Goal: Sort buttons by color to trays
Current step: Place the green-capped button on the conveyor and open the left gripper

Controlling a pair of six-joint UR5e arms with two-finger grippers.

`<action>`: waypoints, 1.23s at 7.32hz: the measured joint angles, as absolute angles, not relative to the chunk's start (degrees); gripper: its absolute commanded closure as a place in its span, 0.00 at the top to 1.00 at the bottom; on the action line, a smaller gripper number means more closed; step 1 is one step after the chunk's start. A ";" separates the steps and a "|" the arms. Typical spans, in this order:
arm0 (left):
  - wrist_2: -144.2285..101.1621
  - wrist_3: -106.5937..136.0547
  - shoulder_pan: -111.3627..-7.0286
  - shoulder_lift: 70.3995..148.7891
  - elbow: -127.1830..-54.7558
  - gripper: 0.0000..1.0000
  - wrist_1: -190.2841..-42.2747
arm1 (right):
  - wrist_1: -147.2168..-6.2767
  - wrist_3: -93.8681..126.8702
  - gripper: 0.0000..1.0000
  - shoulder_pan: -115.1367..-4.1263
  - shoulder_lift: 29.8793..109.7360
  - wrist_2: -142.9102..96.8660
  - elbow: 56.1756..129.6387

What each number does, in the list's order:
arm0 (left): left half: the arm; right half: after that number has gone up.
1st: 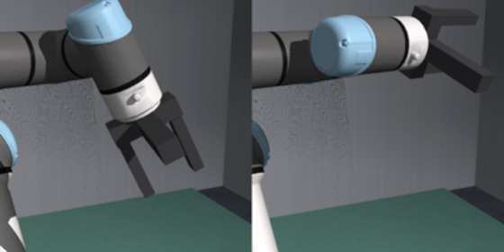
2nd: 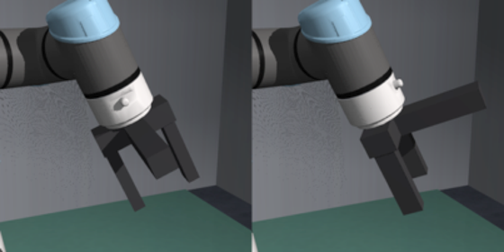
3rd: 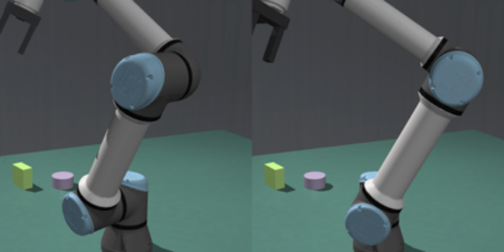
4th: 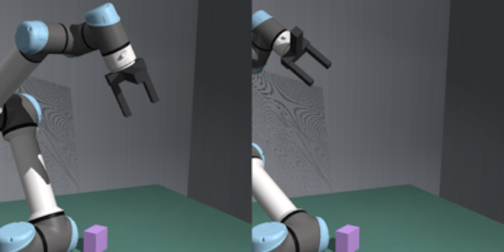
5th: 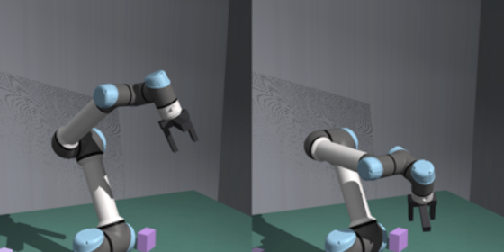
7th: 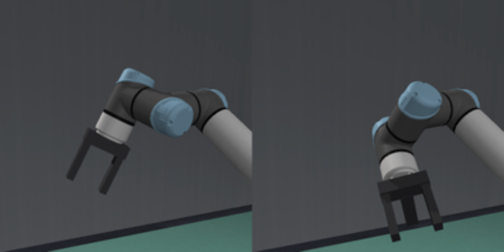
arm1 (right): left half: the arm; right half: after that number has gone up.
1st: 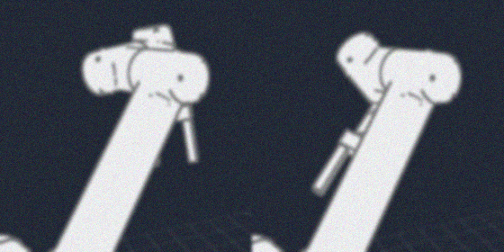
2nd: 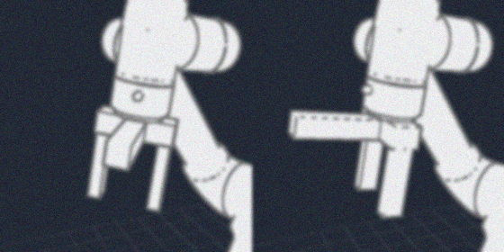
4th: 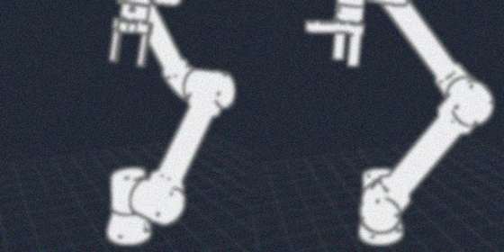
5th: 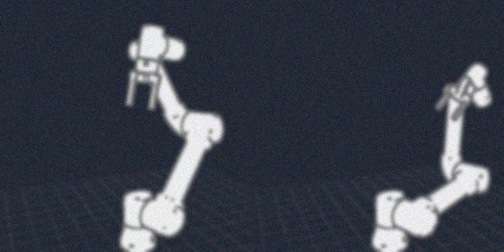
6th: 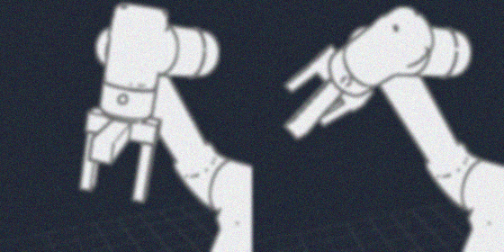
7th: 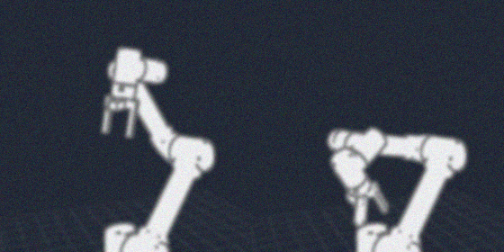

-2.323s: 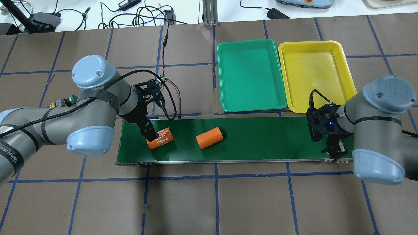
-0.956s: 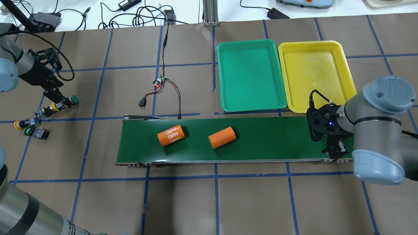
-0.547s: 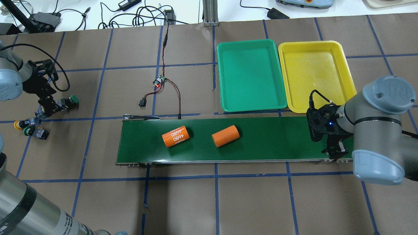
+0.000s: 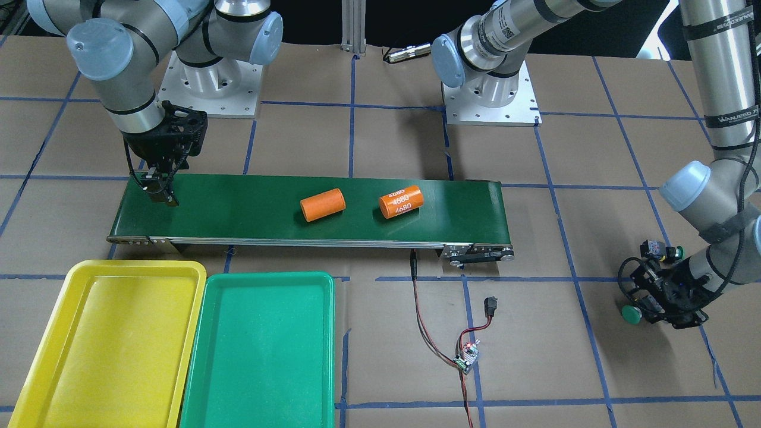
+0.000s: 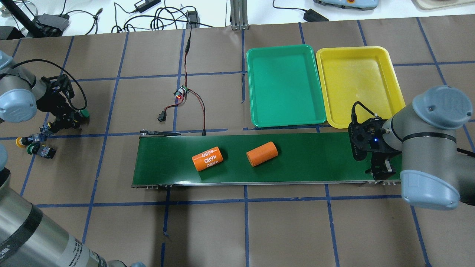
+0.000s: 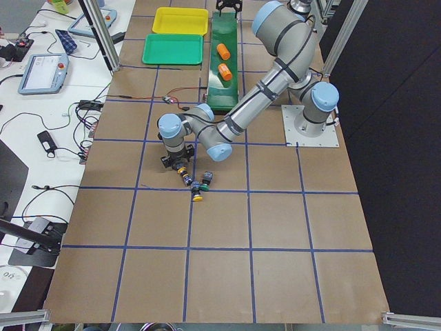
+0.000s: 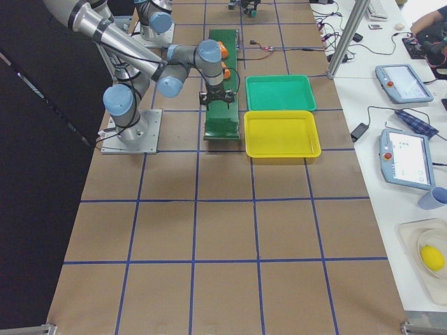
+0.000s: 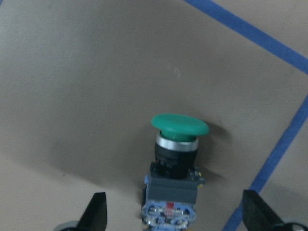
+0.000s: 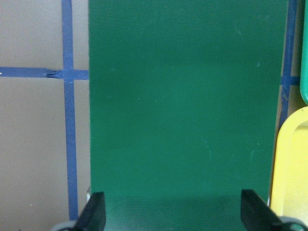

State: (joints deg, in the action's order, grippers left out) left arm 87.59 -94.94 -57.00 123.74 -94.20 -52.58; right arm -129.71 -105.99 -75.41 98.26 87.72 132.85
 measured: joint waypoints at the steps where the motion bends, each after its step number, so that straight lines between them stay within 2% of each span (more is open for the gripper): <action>1: 87.76 -95.27 -57.43 122.62 -94.49 0.00 -52.37 | -129.70 -105.99 1.00 -75.41 98.26 87.72 132.87; 3: 88.20 -95.22 -59.64 116.65 -98.11 0.00 -53.67 | -129.65 -106.00 1.00 -75.41 98.21 87.71 132.89; 6: 88.21 -92.09 -65.03 102.93 -104.35 0.00 -63.14 | -129.64 -106.00 1.00 -75.41 98.23 87.71 132.89; 9: 88.06 -78.54 -76.47 94.41 -107.18 0.00 -71.29 | -129.64 -106.00 1.00 -75.41 98.23 87.71 132.89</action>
State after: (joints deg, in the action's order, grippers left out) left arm 88.06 -78.54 -76.47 94.41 -107.18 -71.29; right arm -129.64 -106.00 -75.41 98.23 87.71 132.89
